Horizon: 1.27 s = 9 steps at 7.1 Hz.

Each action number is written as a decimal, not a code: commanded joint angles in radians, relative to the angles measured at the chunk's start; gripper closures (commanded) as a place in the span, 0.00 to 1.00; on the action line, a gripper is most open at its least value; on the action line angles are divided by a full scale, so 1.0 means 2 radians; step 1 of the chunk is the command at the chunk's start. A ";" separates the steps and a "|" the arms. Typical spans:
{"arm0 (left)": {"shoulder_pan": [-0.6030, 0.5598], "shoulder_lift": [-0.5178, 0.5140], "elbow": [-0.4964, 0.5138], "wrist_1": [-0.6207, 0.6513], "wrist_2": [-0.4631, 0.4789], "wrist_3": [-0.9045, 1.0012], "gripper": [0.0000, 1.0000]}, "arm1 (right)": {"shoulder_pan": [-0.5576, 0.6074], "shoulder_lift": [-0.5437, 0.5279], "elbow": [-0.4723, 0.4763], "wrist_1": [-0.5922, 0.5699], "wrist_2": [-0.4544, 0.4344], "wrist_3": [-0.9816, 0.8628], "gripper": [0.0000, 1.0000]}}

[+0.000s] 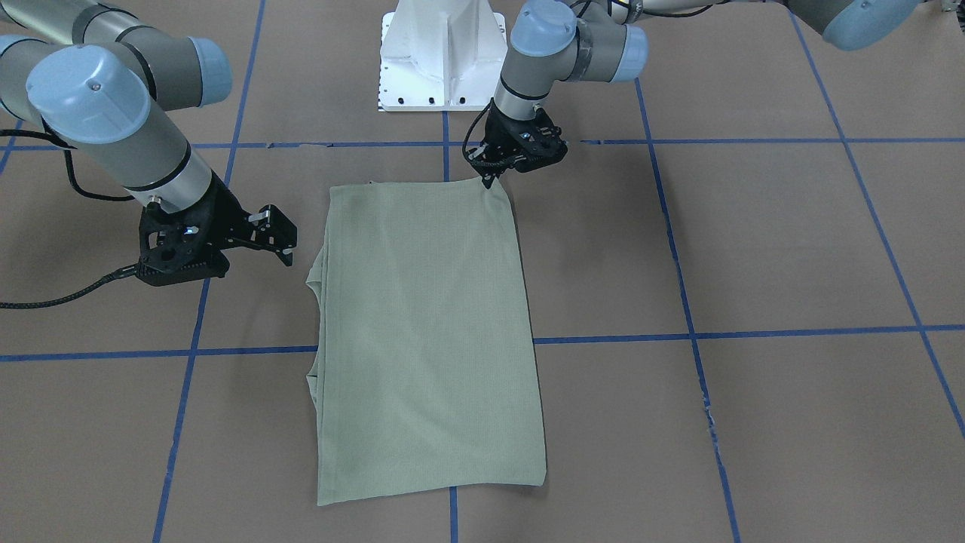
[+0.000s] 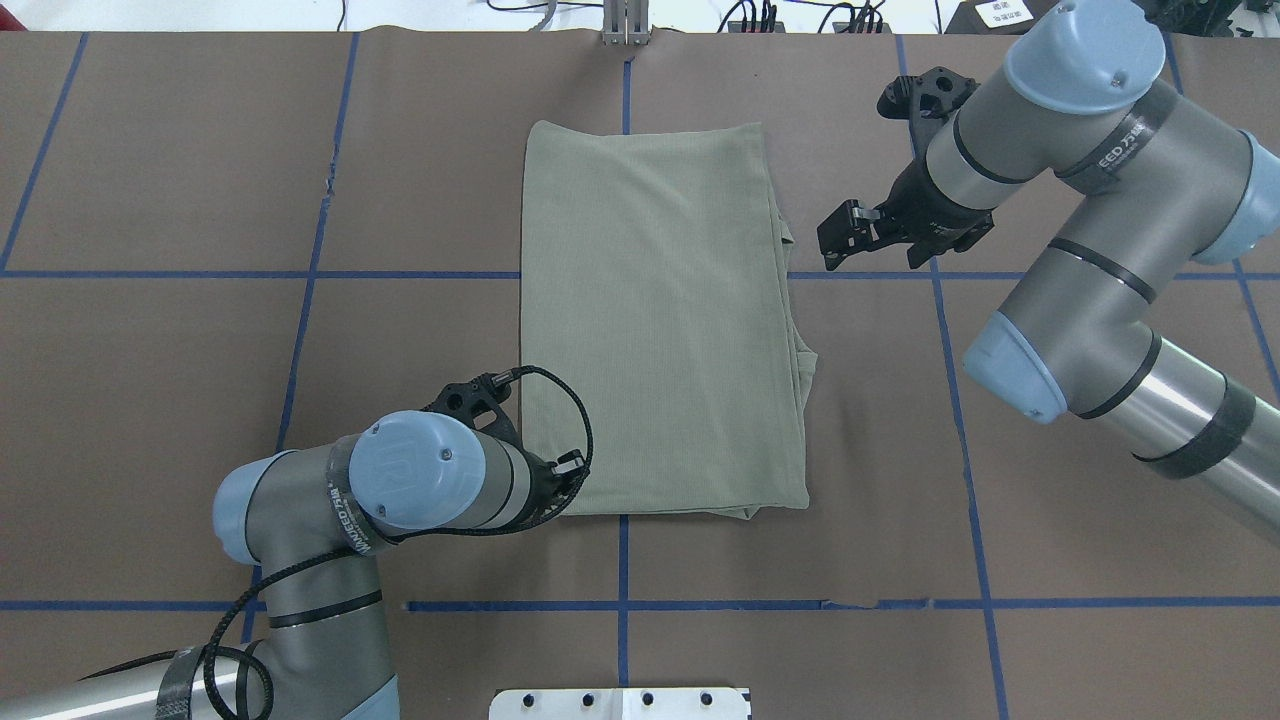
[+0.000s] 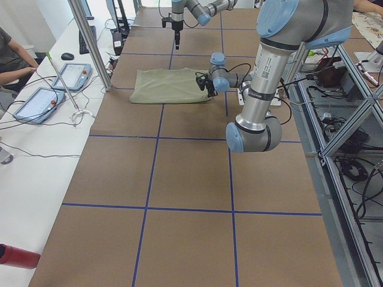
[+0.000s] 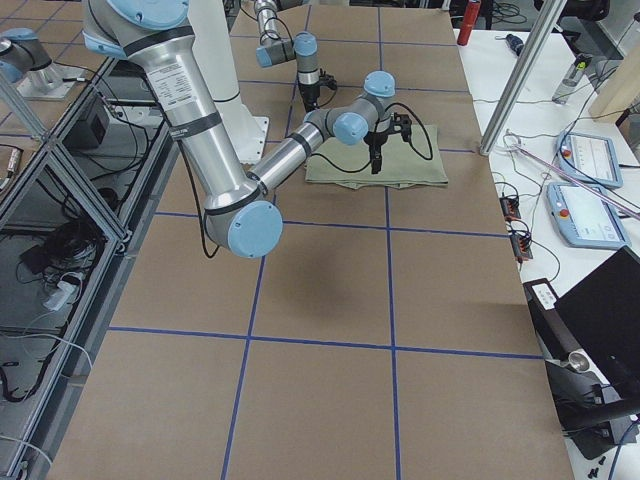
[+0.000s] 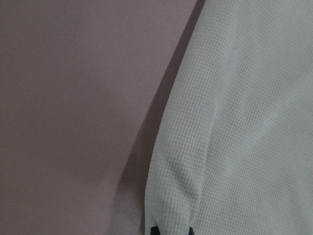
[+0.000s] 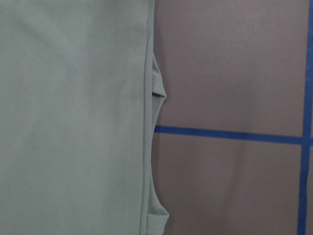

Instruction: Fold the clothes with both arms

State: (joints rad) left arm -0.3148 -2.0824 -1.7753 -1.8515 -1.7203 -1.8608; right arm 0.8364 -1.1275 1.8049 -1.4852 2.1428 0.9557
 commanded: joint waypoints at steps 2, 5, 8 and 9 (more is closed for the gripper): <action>-0.001 0.004 -0.019 0.001 -0.004 0.002 1.00 | -0.084 -0.025 0.065 0.003 -0.038 0.184 0.00; 0.000 0.005 -0.019 0.000 -0.003 0.001 1.00 | -0.159 -0.046 0.098 0.002 -0.110 0.384 0.00; 0.002 0.003 -0.019 -0.001 -0.003 0.001 1.00 | -0.241 -0.059 0.090 -0.003 -0.208 0.470 0.00; 0.002 0.001 -0.019 -0.001 -0.003 0.001 1.00 | -0.252 -0.055 0.073 -0.002 -0.209 0.470 0.00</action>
State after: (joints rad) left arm -0.3103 -2.0772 -1.8131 -1.8529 -1.7262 -1.8593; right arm 0.3674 -1.2411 1.9811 -1.4894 1.7431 1.8822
